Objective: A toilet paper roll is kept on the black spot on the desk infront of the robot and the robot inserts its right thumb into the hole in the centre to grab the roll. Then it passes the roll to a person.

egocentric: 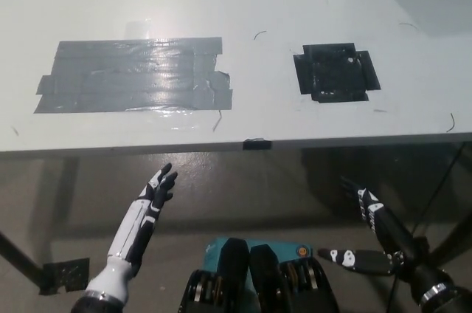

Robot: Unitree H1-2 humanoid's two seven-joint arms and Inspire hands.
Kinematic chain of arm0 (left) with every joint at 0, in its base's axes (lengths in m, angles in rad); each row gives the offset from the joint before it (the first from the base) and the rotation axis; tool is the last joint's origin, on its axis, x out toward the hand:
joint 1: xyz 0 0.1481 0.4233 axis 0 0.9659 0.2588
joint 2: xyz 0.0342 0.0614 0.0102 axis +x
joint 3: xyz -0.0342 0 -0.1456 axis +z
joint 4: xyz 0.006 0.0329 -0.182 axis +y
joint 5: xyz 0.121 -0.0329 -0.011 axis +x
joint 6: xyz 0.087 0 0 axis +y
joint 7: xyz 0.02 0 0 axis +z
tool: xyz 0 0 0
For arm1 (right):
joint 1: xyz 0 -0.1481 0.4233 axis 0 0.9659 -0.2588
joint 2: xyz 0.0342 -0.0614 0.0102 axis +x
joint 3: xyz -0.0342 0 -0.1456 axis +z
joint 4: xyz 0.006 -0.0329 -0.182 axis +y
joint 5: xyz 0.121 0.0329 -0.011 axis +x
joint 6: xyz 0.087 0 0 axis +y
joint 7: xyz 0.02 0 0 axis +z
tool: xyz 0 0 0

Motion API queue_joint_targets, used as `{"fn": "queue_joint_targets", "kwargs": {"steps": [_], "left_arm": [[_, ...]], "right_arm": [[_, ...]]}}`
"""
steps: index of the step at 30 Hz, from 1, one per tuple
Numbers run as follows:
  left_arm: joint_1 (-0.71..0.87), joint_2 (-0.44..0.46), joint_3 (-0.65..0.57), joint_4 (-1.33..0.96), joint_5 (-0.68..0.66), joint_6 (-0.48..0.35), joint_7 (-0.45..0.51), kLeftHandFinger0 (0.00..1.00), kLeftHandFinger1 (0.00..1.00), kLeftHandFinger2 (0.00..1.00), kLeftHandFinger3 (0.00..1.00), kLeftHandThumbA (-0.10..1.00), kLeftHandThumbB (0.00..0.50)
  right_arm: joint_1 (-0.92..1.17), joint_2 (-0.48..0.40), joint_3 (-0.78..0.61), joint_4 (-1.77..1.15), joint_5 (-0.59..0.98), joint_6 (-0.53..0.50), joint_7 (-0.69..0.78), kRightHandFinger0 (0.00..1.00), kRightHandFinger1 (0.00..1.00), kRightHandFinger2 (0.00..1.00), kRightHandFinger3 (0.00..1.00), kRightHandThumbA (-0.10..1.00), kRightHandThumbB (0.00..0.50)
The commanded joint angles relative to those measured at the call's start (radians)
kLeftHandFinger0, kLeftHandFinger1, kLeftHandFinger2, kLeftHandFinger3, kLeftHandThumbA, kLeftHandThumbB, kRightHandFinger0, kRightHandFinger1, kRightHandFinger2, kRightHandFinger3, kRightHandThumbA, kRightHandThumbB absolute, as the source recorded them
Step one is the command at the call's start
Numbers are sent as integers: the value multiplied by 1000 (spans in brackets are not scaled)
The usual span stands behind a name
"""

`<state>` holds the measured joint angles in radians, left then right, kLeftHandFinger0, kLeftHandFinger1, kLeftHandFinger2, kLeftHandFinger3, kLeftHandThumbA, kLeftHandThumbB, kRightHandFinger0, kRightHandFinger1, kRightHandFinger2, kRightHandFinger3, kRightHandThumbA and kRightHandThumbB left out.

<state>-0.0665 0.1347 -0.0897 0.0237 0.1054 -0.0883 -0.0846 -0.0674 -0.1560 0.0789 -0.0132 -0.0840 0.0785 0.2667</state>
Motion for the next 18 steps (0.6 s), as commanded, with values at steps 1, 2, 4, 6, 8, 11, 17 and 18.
{"fn": "queue_joint_targets", "kwargs": {"steps": [1,2,4,6,8,11,17,18], "left_arm": [[22,-4,-5,-54,-6,-33,-7,1000,1000,1000,1000,1000,175],[23,-3,-5,-54,-7,-34,-7,1000,1000,1000,1000,1000,174],[23,-4,-4,-54,-8,-35,-6,1000,1000,1000,1000,1000,180],[21,-6,-2,-48,-10,-41,-4,1000,1000,1000,1000,1000,174],[31,-7,-3,-49,-8,-47,-2,1000,1000,1000,1000,1000,167],[42,-8,-2,-55,-11,-47,-3,1000,1000,1000,1000,1000,160],[44,-5,3,-55,-10,-42,-3,1000,1000,1000,1000,1000,164],[44,-5,3,-54,-10,-44,-3,1000,1000,1000,1000,1000,161]], "right_arm": [[18,5,-12,7,31,-143,-26,1000,1000,1000,1000,927,237],[19,5,-11,9,30,-147,-27,1000,1000,1000,1000,925,230],[19,7,-9,11,25,-148,-30,1000,1000,1000,1000,921,227],[19,7,-7,11,23,-147,-29,1000,1000,1000,1000,924,229],[28,5,-3,9,19,-150,-28,1000,1000,1000,1000,926,225],[28,4,2,11,14,-151,-27,1000,1000,1000,1000,932,229],[14,6,9,16,13,-145,-23,1000,1000,1000,1000,932,239],[13,6,9,17,13,-144,-23,1000,1000,1000,1000,932,240]]}}
